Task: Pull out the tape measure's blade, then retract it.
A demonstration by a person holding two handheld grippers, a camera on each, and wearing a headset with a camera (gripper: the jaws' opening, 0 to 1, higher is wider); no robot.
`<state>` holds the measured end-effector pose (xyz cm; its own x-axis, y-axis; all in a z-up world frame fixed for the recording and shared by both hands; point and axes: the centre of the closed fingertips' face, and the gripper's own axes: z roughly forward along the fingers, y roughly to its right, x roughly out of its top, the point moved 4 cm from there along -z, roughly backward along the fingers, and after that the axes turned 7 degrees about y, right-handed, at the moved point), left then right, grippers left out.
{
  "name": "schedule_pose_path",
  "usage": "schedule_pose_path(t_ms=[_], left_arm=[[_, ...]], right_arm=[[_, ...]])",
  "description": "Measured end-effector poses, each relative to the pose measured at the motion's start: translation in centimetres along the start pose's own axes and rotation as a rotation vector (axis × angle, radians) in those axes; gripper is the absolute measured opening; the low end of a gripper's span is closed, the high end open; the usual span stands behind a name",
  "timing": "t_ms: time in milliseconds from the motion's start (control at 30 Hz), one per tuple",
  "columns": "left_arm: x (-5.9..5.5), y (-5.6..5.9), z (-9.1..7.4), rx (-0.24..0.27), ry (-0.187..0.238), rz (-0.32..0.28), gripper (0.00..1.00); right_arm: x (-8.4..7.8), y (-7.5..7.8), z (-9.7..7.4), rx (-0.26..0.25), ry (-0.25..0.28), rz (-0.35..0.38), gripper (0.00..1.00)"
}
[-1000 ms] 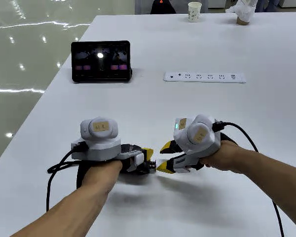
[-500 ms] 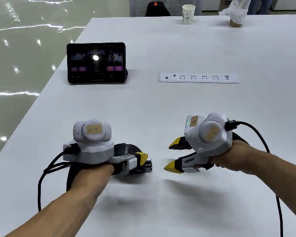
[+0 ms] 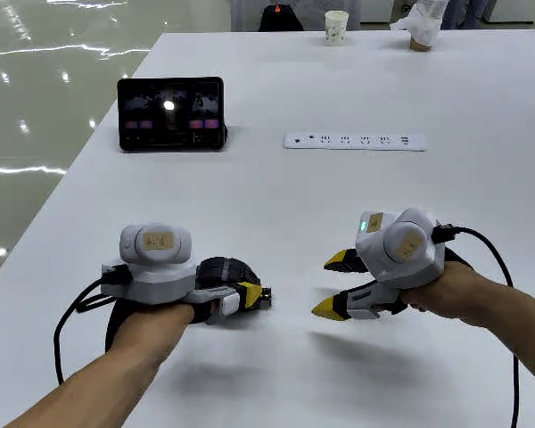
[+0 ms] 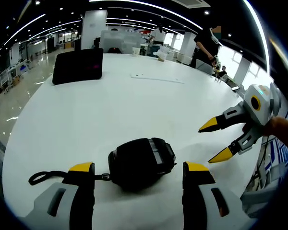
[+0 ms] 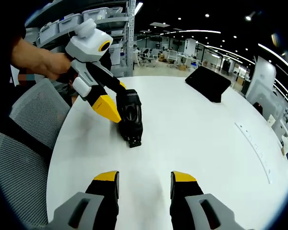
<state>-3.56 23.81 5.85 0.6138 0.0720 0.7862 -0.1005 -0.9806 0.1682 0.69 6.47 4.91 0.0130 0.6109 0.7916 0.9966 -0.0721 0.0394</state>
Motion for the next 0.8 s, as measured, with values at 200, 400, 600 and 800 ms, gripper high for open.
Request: schedule_pose_path(t_ms=[200,400,600,800], left_arm=[[-0.3,-0.3,-0.6,-0.001,-0.003,0.007,0.71],[-0.6,-0.5,-1.0,-0.015,0.002,0.015,0.73],[-0.8,-0.6,-1.3,-0.018,0.003,0.029,0.75],[-0.8,-0.6,-1.7,-0.024,0.003,0.046,0.76]], right_arm=[[-0.4,-0.2,-0.6,-0.014,0.007,0.021,0.43],[-0.9,-0.5,-1.2,-0.02,0.007,0.028,0.45],[-1.2,-0.6,-2.1,-0.039,0.012,0.039,0.46],[-1.6,-0.8,-2.9,-0.053,0.015,0.047,0.48]])
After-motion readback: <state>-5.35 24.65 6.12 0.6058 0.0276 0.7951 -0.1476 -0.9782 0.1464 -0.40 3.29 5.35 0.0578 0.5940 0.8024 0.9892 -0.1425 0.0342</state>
